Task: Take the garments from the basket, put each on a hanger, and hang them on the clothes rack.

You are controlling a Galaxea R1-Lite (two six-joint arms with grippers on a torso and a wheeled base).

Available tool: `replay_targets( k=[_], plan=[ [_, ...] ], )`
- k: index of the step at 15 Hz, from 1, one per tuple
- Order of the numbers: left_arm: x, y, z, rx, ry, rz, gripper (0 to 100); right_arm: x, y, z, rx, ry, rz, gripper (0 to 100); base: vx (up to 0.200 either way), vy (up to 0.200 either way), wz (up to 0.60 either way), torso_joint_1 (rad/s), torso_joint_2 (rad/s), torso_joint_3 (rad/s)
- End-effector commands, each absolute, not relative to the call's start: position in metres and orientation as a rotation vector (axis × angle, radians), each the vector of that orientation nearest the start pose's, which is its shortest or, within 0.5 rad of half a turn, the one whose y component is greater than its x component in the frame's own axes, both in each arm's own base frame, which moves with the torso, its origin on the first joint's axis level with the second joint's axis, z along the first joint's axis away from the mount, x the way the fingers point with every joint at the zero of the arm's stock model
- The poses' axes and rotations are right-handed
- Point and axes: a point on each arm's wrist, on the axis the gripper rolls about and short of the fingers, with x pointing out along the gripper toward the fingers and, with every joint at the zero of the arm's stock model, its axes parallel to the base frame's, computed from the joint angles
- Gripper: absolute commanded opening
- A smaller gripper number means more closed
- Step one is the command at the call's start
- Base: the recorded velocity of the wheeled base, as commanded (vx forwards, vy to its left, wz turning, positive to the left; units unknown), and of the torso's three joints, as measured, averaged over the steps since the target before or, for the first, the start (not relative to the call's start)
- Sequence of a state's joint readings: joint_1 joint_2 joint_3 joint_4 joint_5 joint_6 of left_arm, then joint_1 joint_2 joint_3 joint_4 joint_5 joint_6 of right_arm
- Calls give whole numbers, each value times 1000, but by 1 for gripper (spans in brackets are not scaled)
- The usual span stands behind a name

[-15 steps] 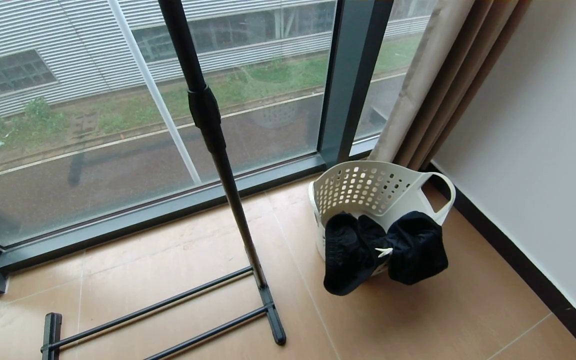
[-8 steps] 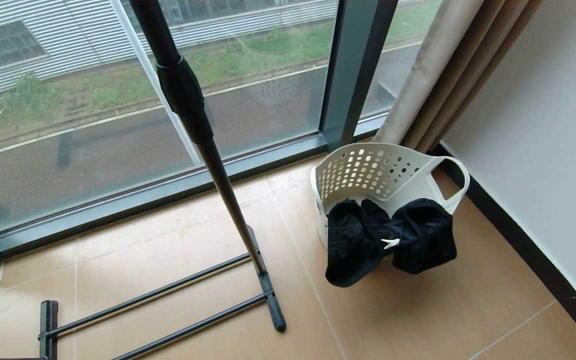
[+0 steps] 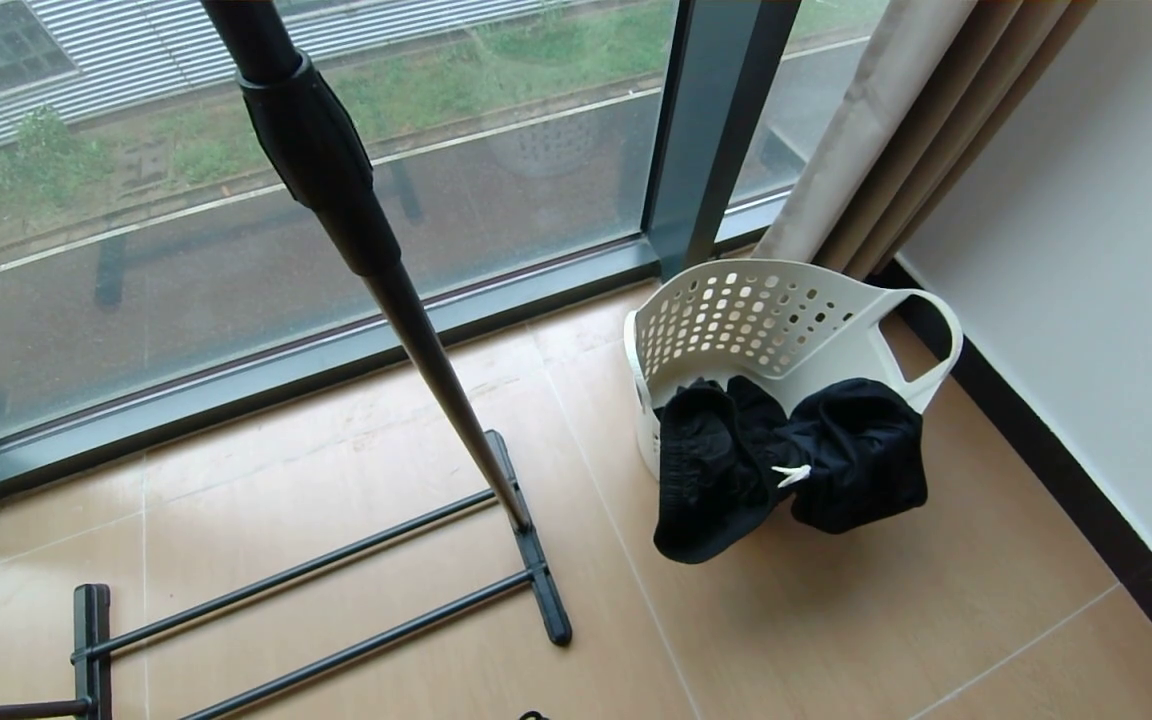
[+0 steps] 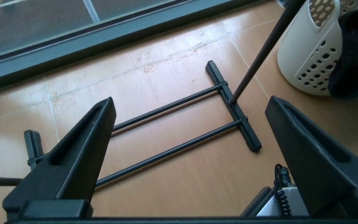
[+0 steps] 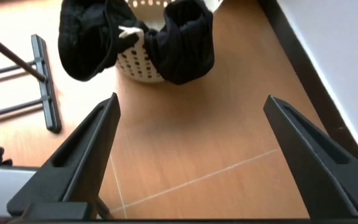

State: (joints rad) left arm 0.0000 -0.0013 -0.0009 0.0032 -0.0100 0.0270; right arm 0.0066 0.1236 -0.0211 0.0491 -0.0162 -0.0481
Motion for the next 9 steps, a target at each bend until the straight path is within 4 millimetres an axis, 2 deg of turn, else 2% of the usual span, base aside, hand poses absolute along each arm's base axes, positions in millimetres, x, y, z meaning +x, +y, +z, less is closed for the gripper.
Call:
replay_targets(
  k=[1,2,3,6,7,9],
  plan=[
    [-23,0,75,28,3,-11,100,22,1,103,-151,425,84,100,0,0,0,0,0,0],
    [-23,0,75,26,3,-11,100,37,3,114,-174,461,106,100,0,0,0,0,0,0],
    [-23,0,75,26,3,-11,100,67,6,131,-210,518,135,100,0,0,0,0,0,0],
    [-23,0,75,23,3,-11,100,138,29,151,-330,613,272,100,0,0,0,0,0,0],
    [-23,0,75,23,3,-11,100,143,32,152,-337,617,282,100,0,0,0,0,0,0],
    [-23,0,75,21,3,-11,100,212,75,154,-471,681,342,100,0,0,0,0,0,0]
  ],
)
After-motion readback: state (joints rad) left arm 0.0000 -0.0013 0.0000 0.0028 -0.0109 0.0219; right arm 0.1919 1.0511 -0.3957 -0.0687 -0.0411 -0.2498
